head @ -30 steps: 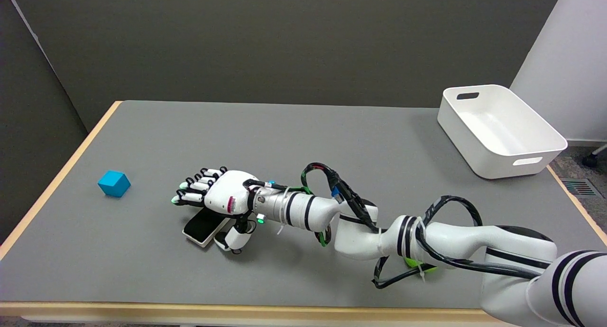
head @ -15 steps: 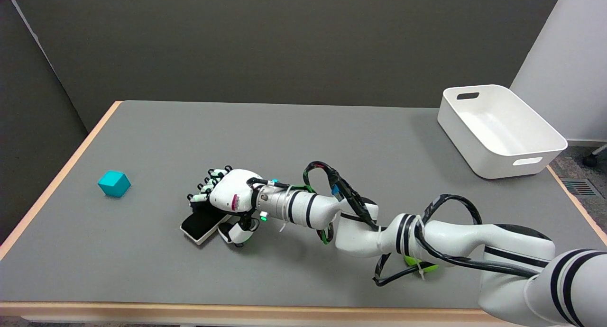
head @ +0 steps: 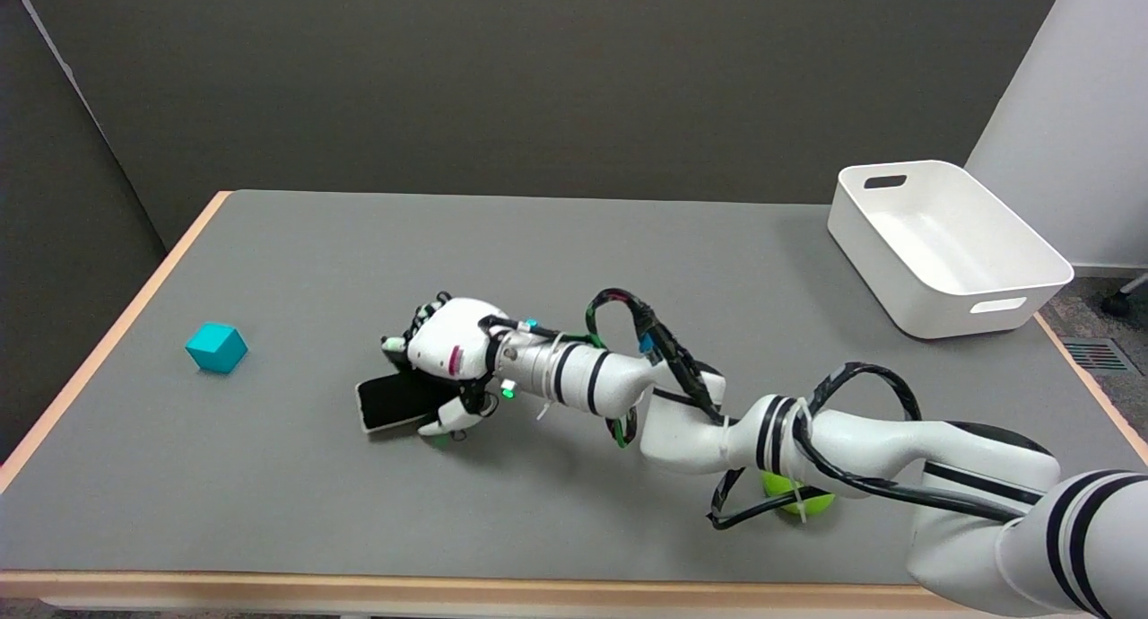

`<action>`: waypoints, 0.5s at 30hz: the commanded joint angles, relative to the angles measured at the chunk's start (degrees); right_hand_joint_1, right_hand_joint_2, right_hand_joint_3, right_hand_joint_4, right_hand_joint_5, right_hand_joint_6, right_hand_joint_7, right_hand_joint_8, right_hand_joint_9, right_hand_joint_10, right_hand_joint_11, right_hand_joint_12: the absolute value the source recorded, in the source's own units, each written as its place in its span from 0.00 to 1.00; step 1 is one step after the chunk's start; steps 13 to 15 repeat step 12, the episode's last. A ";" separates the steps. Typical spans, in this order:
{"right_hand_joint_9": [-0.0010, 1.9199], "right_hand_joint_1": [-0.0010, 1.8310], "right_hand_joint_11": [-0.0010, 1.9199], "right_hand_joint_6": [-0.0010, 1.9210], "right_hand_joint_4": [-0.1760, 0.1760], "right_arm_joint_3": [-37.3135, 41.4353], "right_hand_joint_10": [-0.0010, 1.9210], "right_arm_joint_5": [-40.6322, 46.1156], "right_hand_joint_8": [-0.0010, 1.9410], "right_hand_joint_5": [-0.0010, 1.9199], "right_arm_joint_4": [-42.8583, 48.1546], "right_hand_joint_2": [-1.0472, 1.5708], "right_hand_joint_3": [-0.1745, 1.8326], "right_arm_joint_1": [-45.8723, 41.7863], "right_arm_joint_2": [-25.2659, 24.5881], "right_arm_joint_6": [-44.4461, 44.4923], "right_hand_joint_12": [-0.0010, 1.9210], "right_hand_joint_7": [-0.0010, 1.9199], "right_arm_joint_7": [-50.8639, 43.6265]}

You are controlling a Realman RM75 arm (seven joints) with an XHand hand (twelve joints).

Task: Pick up the blackboard eraser.

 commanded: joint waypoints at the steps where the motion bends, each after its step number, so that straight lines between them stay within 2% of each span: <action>1: 0.34 0.64 0.23 0.83 0.22 15.12 0.63 -0.50 0.67 0.29 10.64 0.84 0.22 -0.83 7.24 -1.05 0.78 0.44 -9.28; 5: 0.34 0.64 0.24 0.83 0.22 21.97 0.64 -0.58 0.67 0.29 13.97 0.83 0.22 -1.50 10.28 -1.77 0.79 0.45 -13.91; 9: 0.35 0.64 0.25 0.83 0.23 32.79 0.64 -0.58 0.67 0.29 15.29 0.84 0.22 -2.51 12.63 -1.90 0.79 0.45 -20.65; 11: 0.36 0.63 0.27 0.83 0.25 38.63 0.60 -0.58 0.67 0.29 14.86 0.85 0.17 -2.66 13.48 -1.99 0.75 0.44 -22.72; 12: 0.36 0.63 0.26 0.82 0.25 41.68 0.62 -0.58 0.66 0.30 14.38 0.85 0.19 -2.66 13.99 -2.09 0.77 0.44 -23.31; 15: 0.36 0.63 0.26 0.82 0.25 41.68 0.62 -0.58 0.66 0.30 14.38 0.85 0.19 -2.66 13.99 -2.09 0.77 0.44 -23.31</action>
